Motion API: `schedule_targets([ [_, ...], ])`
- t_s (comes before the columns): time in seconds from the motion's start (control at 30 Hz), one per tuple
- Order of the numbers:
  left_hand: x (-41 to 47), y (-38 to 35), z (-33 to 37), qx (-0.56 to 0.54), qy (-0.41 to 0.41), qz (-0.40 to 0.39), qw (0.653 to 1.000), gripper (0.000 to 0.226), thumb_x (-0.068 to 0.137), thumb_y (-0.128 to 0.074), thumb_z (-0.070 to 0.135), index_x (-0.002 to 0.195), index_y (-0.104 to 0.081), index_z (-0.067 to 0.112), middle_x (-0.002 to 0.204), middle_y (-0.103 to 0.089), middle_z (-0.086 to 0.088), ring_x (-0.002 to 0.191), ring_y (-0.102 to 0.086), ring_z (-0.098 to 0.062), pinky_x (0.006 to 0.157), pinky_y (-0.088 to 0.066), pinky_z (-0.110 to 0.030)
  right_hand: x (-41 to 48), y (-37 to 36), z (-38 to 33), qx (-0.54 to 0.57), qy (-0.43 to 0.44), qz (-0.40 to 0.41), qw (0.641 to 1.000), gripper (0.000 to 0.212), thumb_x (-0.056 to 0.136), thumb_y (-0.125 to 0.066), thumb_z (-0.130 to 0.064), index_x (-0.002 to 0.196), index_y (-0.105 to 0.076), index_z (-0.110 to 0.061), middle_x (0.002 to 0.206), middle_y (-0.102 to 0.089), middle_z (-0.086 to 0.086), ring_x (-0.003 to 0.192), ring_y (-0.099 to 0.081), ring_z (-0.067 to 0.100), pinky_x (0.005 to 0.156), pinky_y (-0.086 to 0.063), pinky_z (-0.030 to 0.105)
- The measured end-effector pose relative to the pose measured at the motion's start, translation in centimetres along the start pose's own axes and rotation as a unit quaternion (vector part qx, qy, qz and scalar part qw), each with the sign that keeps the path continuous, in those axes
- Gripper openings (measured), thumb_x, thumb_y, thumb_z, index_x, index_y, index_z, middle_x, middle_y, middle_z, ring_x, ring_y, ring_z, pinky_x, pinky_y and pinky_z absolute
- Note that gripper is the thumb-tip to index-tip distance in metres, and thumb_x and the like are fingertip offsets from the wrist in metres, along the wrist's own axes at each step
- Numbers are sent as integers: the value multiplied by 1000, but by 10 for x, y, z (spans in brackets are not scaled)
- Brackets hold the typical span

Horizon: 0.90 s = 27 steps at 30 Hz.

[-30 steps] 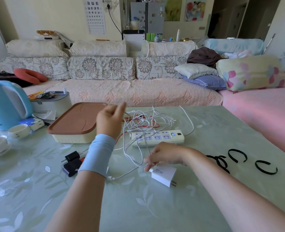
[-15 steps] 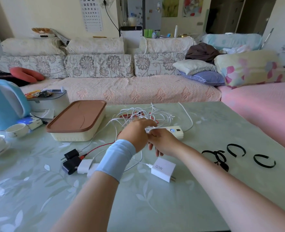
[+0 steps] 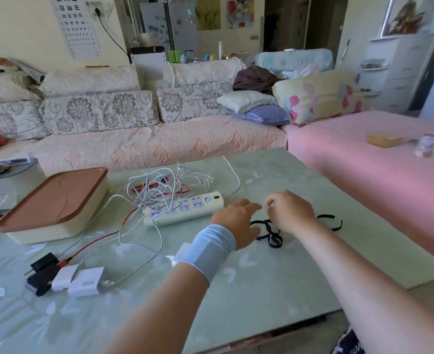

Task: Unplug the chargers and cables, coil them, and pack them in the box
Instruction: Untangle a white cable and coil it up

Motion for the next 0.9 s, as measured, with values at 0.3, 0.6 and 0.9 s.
schedule_targets([
  [0.3,36,-66,36,77,41,-110,990,86,75,-52,76,147,-17,47,155,-20,7,140,-18,-22,102,-38,-40,1,-22,65,-86,-131,-58,986,47,86,-51,-61,127,-53,-37,138,-36,6,128,-34,31,97,-36,47],
  [0.6,59,-73,-9,-70,45,-7,997,38,90,-60,21,128,-60,28,136,-45,0,126,-37,-21,101,-39,-32,24,-39,49,61,23,-28,997,26,89,-59,-12,105,-76,-22,111,-62,12,106,-60,31,90,-47,30],
  [0.9,61,-54,-58,-83,22,51,995,52,80,-74,31,130,-58,30,142,-40,0,129,-34,-21,108,-34,-33,57,-56,-4,90,84,-29,992,29,92,-55,-8,111,-73,-20,111,-62,13,106,-59,33,86,-46,32],
])
Point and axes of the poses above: each hand's wrist, its own x-axis towards the middle knuckle, its own y-axis out of the back of the hand, z = x × y, the point moved 2 cm from there along x, towards the middle knuckle
